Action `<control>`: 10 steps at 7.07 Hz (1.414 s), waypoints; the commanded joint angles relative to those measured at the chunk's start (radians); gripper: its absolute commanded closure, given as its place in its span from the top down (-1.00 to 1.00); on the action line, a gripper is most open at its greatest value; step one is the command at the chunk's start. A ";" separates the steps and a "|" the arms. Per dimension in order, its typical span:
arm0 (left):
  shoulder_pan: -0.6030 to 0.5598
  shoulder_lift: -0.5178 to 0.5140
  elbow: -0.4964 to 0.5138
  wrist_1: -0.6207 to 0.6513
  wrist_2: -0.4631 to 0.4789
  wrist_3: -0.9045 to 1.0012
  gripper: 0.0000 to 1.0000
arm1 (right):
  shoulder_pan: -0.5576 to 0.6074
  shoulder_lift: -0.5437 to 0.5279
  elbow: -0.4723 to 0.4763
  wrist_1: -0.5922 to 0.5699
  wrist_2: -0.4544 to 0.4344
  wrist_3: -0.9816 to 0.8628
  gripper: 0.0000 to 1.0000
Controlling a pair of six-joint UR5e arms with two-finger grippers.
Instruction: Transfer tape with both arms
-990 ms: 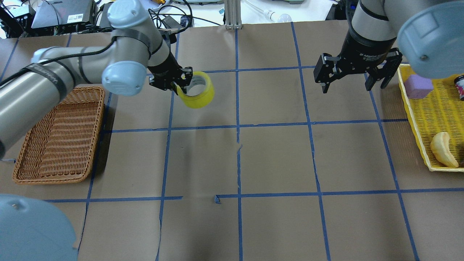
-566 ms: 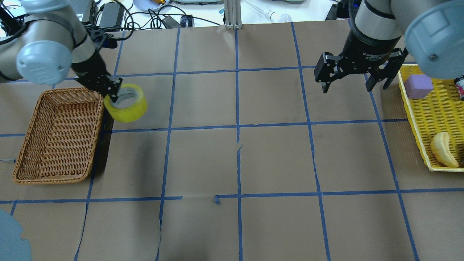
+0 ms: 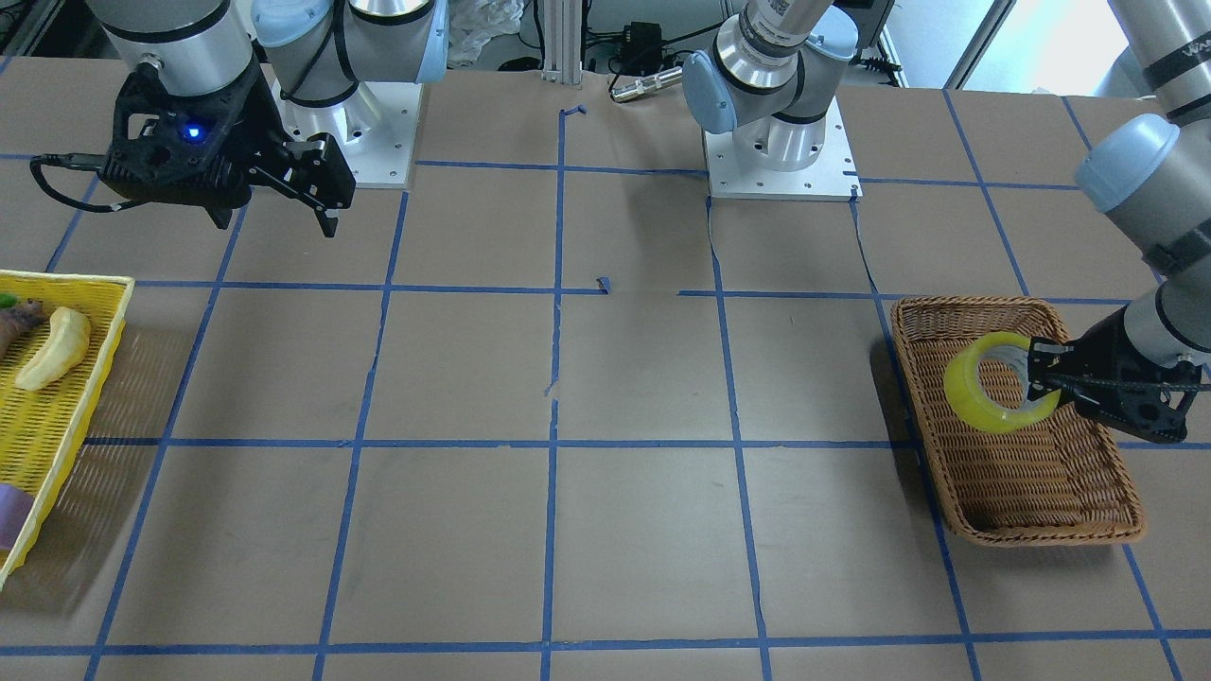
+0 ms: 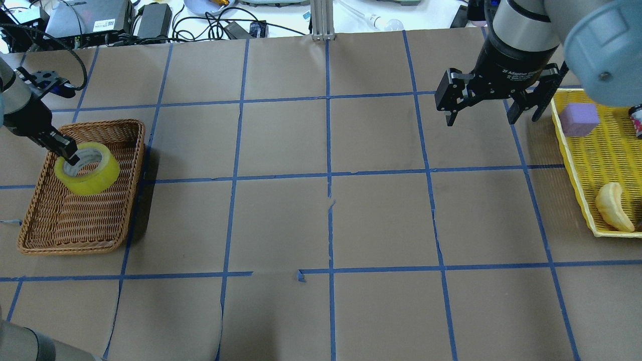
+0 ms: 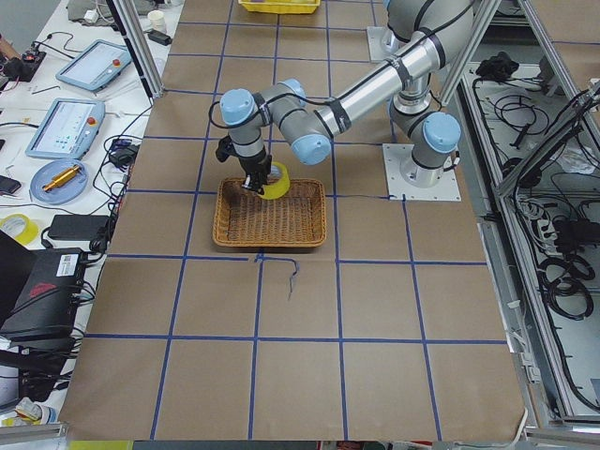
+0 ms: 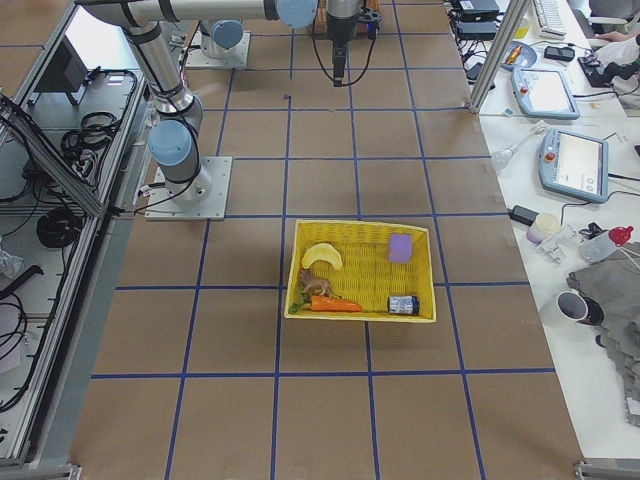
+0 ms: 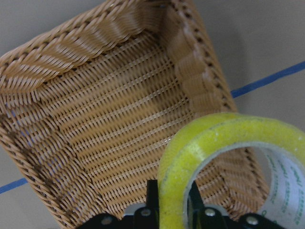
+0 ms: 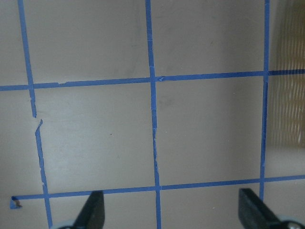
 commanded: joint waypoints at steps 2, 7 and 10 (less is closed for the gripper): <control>-0.018 0.021 -0.008 0.015 0.000 0.005 1.00 | 0.001 -0.001 0.000 0.031 0.006 -0.002 1.00; -0.356 0.194 0.254 -0.396 -0.153 -0.463 1.00 | 0.000 0.000 0.003 0.034 0.006 -0.019 1.00; -0.564 0.266 0.237 -0.402 -0.142 -0.824 1.00 | -0.003 0.000 0.003 0.036 -0.009 -0.022 1.00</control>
